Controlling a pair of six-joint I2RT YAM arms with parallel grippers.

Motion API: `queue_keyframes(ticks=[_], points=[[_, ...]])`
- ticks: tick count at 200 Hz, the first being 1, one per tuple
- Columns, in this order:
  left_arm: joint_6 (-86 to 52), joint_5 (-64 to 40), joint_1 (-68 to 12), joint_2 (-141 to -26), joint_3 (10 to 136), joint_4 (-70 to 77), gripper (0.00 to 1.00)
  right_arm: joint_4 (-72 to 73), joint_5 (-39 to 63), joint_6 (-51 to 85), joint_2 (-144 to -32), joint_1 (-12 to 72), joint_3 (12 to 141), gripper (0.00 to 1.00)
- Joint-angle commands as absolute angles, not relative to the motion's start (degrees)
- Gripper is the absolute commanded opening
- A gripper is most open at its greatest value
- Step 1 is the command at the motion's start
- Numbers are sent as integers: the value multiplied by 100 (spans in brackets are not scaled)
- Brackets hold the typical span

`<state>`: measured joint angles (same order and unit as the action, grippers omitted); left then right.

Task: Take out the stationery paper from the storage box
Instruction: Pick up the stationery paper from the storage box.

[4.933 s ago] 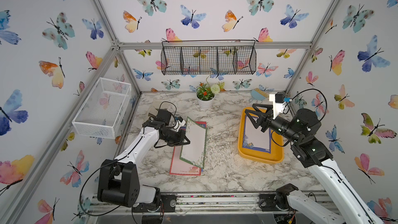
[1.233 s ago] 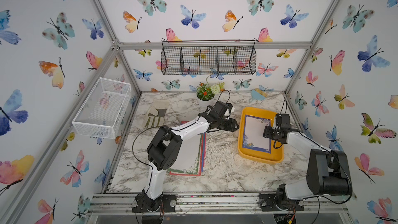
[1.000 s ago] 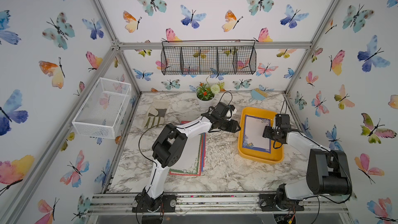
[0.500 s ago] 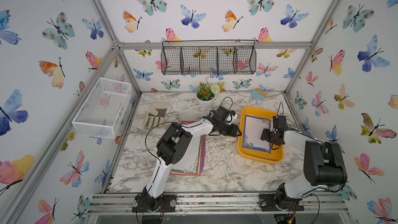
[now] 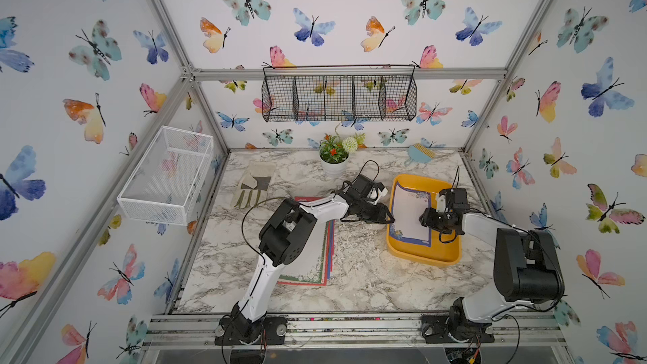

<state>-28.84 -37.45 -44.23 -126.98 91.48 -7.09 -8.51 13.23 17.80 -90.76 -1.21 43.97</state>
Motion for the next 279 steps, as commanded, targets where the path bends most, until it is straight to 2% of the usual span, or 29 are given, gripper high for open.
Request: queue_keyframes(ticks=[1, 93, 122, 215, 250, 279], points=[[-2909, -3832, -4429, -12892, 9286, -747, 42, -659, 1890, 1730, -8969, -199, 4239, 52], [-2960, -3749, -4429, -12989, 9369, -806, 31, 362, 3681, 2307, -8467, -515, 3739, 42], [-2974, -3744, -4429, -13001, 9387, -811, 31, 589, 4132, 2492, -8528, -535, 3700, 41], [-3059, -3766, -4462, -13087, 9402, -800, 29, 334, 3834, 2661, -8965, -537, 3838, 45], [-3059, -3770, -4471, -13087, 9393, -801, 29, 711, 3868, 3003, -9003, -538, 3716, 38], [-3036, -3749, -4474, -13053, 9380, -802, 34, 470, 3686, 2972, -9174, -542, 3864, 37]])
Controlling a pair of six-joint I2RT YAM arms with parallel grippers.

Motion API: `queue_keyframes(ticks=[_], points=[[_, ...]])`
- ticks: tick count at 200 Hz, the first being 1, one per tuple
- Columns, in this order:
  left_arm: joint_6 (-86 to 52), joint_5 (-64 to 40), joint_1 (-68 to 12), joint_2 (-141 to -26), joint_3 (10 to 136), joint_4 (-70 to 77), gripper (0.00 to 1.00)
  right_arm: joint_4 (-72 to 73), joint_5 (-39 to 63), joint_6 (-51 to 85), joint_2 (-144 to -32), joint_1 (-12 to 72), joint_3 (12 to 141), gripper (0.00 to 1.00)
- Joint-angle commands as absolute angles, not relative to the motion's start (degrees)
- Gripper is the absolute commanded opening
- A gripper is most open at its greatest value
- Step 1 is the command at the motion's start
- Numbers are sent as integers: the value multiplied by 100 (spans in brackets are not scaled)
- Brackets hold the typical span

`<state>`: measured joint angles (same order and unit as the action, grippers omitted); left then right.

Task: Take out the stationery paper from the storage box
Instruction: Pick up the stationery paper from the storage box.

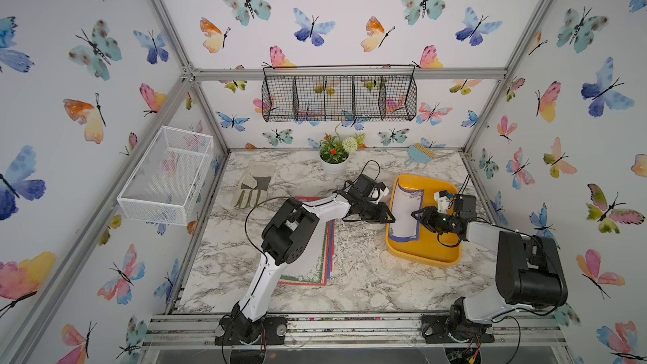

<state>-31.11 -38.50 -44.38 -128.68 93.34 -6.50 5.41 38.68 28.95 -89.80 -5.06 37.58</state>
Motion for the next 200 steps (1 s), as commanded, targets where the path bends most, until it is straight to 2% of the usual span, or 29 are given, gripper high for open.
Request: queue_keyframes(ticks=[1, 17, 43, 62, 106, 200], points=[[-3034, -3751, -4474, -13048, 9379, -801, 34, 464, 3680, 2971, -9179, -539, 3866, 37], [-2980, -3685, -4473, -12991, 9361, -786, 37, 445, 3590, 2964, -9227, -536, 3893, 36], [-2912, -3671, -4465, -12895, 9336, -731, 42, 427, 3476, 2894, -9207, -536, 3850, 26], [-2872, -3587, -4451, -12802, 9310, -703, 48, 285, 3349, 2768, -9120, -540, 3832, 14], [-2856, -3332, -4391, -12513, 9147, -588, 55, -404, 2849, 2315, -8585, -545, 3967, 2], [-2831, -3112, -4168, -12016, 8856, -267, 61, -2160, 1945, 1256, -7002, -536, 4550, 2]])
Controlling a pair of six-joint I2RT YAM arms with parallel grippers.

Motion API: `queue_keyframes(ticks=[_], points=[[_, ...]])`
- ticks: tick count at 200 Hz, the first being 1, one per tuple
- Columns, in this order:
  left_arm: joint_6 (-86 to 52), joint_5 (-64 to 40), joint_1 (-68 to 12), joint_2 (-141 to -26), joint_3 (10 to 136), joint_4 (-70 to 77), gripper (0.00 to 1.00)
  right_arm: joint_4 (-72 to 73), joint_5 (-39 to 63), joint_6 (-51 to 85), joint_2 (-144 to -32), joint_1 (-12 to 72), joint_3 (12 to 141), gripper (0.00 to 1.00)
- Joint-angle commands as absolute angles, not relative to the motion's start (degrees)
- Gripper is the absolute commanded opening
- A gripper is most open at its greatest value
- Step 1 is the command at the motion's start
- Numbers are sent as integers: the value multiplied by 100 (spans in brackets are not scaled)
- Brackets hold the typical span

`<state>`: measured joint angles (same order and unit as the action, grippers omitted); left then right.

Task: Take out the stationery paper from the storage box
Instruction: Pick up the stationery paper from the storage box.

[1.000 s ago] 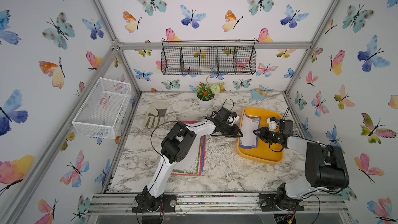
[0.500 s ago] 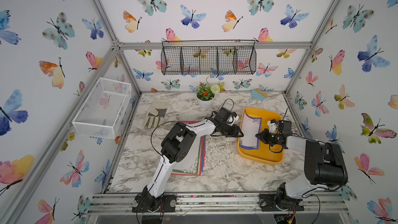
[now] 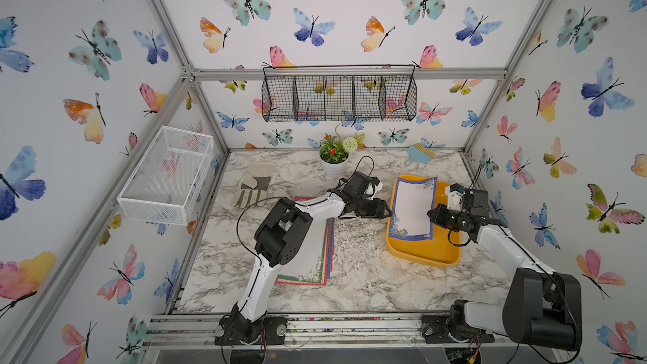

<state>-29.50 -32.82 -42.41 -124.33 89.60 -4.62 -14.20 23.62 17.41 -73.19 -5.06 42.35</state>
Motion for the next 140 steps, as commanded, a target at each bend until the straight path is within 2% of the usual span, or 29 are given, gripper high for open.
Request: queue_keyframes(ticks=[1, 83, 140], points=[[-2831, -3107, -4163, -12002, 8849, -261, 61, -2178, 1926, 1247, -6986, -536, 4564, 2], [-2350, -2828, -3994, -10991, 8535, 47, 62, -3476, 1425, 512, -6208, -533, 5796, 2], [-1625, -2552, -3700, -10137, 8532, 128, 62, -4504, 1072, 67, -6327, -514, 7534, 2]])
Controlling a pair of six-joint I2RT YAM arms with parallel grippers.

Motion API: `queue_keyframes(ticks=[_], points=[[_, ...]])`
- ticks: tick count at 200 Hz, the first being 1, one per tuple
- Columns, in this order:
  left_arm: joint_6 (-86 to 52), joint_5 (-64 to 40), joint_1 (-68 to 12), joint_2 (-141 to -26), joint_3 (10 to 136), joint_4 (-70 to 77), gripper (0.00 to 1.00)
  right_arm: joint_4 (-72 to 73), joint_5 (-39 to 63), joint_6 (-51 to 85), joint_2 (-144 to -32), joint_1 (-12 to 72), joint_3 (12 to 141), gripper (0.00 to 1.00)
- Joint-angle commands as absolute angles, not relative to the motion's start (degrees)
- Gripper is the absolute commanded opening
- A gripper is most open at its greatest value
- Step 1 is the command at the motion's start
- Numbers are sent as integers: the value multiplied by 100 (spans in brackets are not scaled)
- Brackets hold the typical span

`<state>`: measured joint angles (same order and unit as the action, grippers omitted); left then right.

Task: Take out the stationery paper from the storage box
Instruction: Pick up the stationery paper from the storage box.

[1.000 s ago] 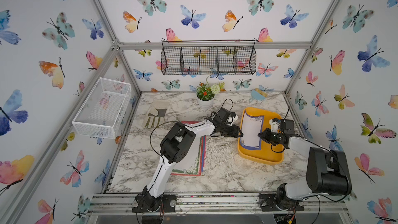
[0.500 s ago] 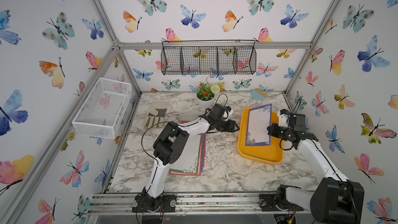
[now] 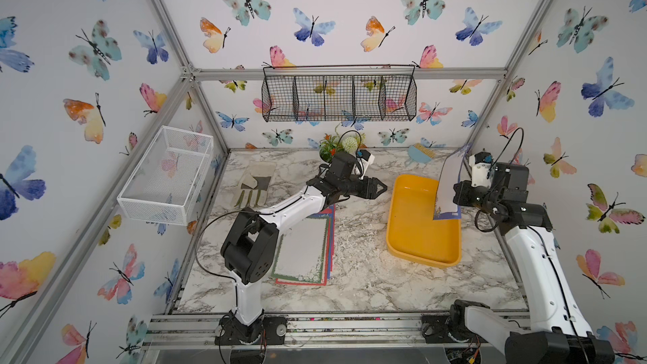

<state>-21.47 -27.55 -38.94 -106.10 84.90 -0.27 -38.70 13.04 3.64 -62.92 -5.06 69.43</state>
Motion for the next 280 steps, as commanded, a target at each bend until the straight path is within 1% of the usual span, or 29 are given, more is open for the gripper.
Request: queue_keyframes(ticks=[1, 8, 36, 50, 53, 69, 79, 101, 123, 143, 158, 164, 177, 188, 202, 205, 228, 262, 280], points=[[-1604, -2559, -3691, -10122, 8537, 134, 62, -4511, 1072, 56, -6328, -512, 7564, 2], [-1488, -2549, -3627, -10010, 8556, 160, 64, -4533, 1077, 21, -6336, -481, 7730, 2], [-1394, -2543, -3225, -9595, 8517, 547, 64, -4406, 1128, -117, -6440, -325, 8296, 2], [-1614, -2715, -2908, -9438, 8500, 804, 64, -4415, 1136, -167, -6588, -208, 8631, 2], [-1693, -2919, -2822, -9405, 8493, 857, 65, -4431, 1132, -167, -6632, -176, 8710, 2], [-2120, -3319, -2406, -9264, 8400, 1242, 65, -4532, 1028, -167, -6882, 57, 9141, 2], [-2412, -3567, -2137, -9185, 8266, 1534, 65, -4527, 839, -167, -7019, 319, 9343, 2], [-2742, -3953, -1585, -9026, 7862, 1906, 65, -4568, 114, -200, -7357, 1270, 9780, 2], [-2652, -4304, -1051, -8809, 7428, 1999, 65, -4666, -444, -284, -7776, 2134, 10148, 2], [-2583, -4379, -688, -8538, 7109, 2184, 65, -4742, -663, -357, -8165, 2651, 10447, 2], [-2558, -4387, -565, -8352, 6918, 2474, 71, -4641, -656, -416, -8396, 2938, 10617, 2], [-2587, -4455, -509, -8304, 6864, 2582, 73, -4575, -587, -459, -8478, 3049, 10678, 2], [-2771, -4792, -458, -8284, 6729, 3073, 74, -4368, -345, -584, -8604, 3277, 10753, 2], [-2971, -5122, -448, -8335, 6627, 3500, 79, -4159, -9, -681, -8677, 3436, 10771, 2], [-3196, -5391, -504, -8383, 6491, 4022, 83, -3844, 551, -712, -8718, 3521, 10733, 2], [-3232, -5455, -518, -8377, 6458, 4134, 85, -3776, 659, -705, -8719, 3531, 10727, 2], [-3318, -5628, -660, -8284, 6214, 4714, 93, -3258, 1306, -588, -8648, 3551, 10591, 2], [-3454, -5961, -915, -8319, 6109, 5213, 93, -2136, 2427, -432, -8122, 3551, 9821, 2], [-3775, -6093, -949, -8390, 6048, 5662, 93, -1530, 2789, -274, -7752, 3551, 9295, 2]])
